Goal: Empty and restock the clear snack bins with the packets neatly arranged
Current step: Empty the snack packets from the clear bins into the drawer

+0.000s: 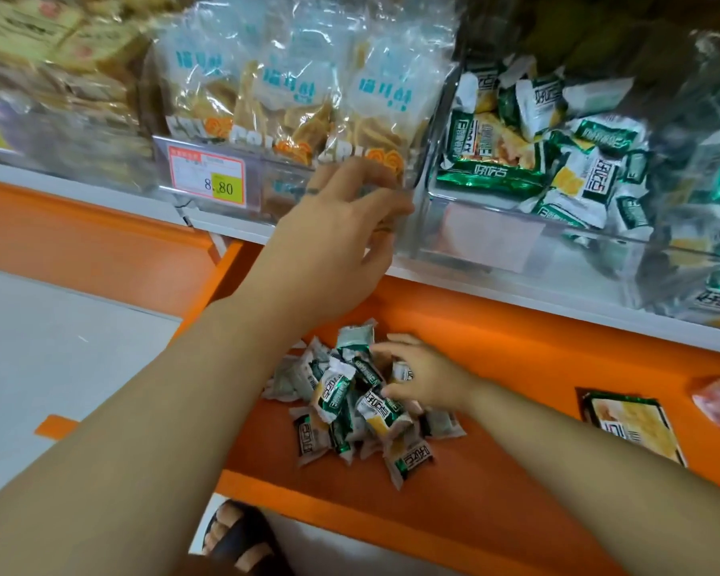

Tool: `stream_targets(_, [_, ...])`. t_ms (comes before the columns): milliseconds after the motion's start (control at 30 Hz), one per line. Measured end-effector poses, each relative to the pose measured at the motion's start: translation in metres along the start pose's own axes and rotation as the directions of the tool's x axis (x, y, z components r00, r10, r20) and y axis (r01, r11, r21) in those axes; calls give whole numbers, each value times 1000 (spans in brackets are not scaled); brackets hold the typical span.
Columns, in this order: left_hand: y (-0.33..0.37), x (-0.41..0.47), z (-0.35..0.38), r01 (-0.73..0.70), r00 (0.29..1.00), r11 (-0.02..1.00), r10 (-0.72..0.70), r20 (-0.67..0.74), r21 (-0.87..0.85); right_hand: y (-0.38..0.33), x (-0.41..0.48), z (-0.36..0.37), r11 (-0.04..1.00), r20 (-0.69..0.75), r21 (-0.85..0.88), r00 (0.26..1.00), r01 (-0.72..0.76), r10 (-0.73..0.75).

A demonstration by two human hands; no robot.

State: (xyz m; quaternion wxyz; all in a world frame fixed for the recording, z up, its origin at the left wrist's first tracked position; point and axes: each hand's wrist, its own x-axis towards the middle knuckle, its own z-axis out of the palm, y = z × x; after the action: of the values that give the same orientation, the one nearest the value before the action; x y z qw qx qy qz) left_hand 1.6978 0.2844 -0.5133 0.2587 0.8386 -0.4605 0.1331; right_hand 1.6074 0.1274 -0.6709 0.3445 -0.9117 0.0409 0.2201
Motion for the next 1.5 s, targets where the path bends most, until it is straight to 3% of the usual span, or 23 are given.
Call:
stream_targets(167, [6, 1, -3, 28, 1000, 1000, -28, 11, 9, -23, -53, -46, 1000, -66, 3, 997, 28, -27])
stream_targets(367, [24, -4, -8, 9, 999, 1000, -8, -31, 29, -54, -163, -122, 992, -296, 32, 949, 122, -107])
stream_targets(467, [45, -9, -11, -12, 1000, 998, 10, -28, -63, -48, -209, -156, 987, -515, 7, 847, 161, -134])
stream_targets(533, [64, -2, -10, -49, 999, 994, 48, -14, -100, -35, -227, -176, 988, -669, -39, 731, 148, -136])
stream_targets(600, [85, 16, -7, -79, 997, 992, 80, 1, -96, -19, -230, -195, 990, -780, -105, 610, 92, -139])
stream_targets(667, [102, 43, 0, -93, 995, 991, 97, 40, -94, -3, -223, -213, 987, -831, -160, 538, 6, -138])
stream_targets(767, [119, 93, 20, -52, 979, 992, 73, 189, -113, 17, -209, -230, 990, -794, -133, 603, -50, -76])
stream_targets(833, [125, 123, 37, 5, 943, 994, 30, 332, -105, 28, -205, -231, 999, -762, -40, 646, 13, -39])
stream_targets(1100, [132, 189, 101, 15, 725, 999, -38, 687, 40, 47, -199, -233, 985, -747, 56, 662, 164, -67])
stream_targets(1167, [129, 194, 114, 32, 710, 999, -51, 702, 40, 48, -199, -233, 981, -737, 76, 673, 178, -65])
stream_targets(1333, [120, 199, 126, 8, 767, 1000, -19, 641, 21, 49, -199, -235, 978, -732, 101, 679, 183, -51])
stream_targets(1500, [115, 205, 119, -67, 691, 996, 1, 723, 62, 49, -199, -233, 969, -730, 128, 682, 211, -52])
